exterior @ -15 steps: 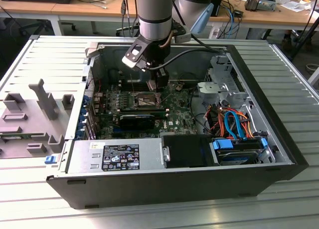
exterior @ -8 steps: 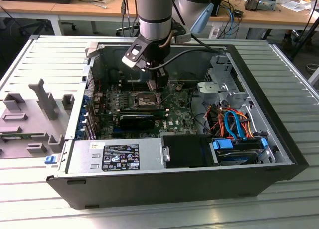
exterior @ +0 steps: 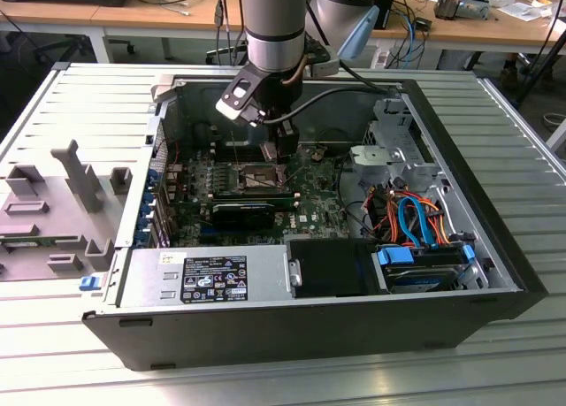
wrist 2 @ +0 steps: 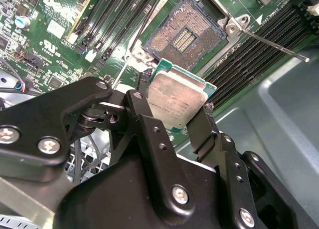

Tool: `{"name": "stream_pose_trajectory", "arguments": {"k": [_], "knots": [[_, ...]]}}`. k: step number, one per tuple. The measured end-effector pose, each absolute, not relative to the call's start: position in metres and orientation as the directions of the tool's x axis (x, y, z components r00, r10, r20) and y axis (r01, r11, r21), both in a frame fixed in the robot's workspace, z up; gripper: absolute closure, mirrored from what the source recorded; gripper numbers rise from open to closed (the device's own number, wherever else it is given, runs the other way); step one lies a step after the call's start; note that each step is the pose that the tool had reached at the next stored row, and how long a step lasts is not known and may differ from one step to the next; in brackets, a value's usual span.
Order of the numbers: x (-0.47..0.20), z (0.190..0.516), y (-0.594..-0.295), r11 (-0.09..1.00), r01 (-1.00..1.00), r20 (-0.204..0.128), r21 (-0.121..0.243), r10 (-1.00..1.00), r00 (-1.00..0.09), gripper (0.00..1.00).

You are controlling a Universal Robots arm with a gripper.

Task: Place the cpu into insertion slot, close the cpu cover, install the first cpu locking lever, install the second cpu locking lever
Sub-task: 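Place the cpu into insertion slot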

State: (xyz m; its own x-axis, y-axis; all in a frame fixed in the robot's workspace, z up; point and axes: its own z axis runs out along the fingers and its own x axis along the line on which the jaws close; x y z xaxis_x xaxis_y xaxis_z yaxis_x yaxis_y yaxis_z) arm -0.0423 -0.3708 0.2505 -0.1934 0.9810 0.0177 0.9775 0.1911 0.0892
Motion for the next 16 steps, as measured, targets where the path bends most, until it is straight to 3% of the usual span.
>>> {"name": "stream_pose_trajectory", "arguments": {"k": [16], "knots": [[-0.0423, 0.2503, -0.3708, 0.172, 0.981, 0.018, 0.089, 0.984, -0.175, 0.45]]}}
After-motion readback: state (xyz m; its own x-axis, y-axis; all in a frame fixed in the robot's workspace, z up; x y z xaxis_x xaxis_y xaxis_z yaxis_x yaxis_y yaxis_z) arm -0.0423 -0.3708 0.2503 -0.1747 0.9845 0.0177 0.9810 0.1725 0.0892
